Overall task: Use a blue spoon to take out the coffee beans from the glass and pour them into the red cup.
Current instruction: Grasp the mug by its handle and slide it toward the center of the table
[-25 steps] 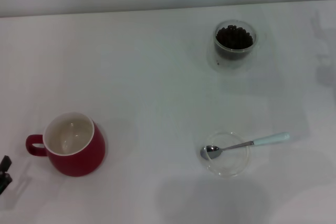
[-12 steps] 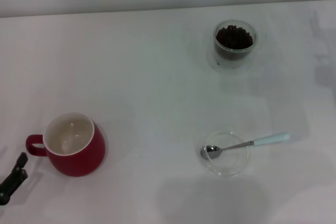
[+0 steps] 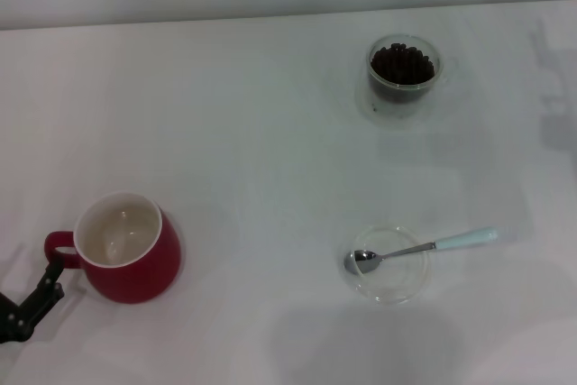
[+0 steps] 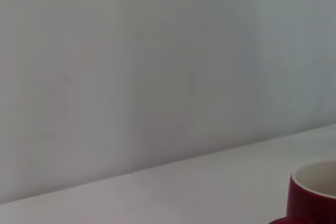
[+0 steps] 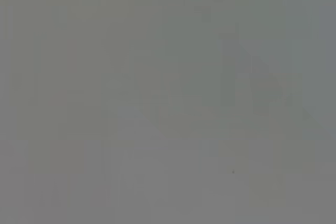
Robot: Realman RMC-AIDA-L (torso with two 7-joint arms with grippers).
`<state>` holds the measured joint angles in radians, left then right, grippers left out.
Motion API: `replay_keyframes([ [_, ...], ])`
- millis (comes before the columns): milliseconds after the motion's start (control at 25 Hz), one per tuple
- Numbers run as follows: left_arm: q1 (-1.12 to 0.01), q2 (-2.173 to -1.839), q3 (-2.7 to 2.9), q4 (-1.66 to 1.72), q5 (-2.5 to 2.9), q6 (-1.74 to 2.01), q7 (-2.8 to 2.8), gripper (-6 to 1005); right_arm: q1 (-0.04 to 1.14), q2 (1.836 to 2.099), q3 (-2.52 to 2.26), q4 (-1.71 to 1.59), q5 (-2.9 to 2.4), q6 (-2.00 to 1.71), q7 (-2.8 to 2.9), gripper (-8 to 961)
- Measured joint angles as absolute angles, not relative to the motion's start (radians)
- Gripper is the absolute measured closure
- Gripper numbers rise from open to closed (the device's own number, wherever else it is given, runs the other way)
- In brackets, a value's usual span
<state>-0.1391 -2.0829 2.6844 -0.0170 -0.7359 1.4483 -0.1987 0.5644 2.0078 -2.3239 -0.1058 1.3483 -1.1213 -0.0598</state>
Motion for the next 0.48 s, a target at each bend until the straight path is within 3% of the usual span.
replay_keyframes([
  [480,-0.158,-2.083,2.684,-0.017,-0.737,1.413,-0.196,112,0.563,2.01,-2.324,-0.106,1.348,-1.121,-0.06,155],
])
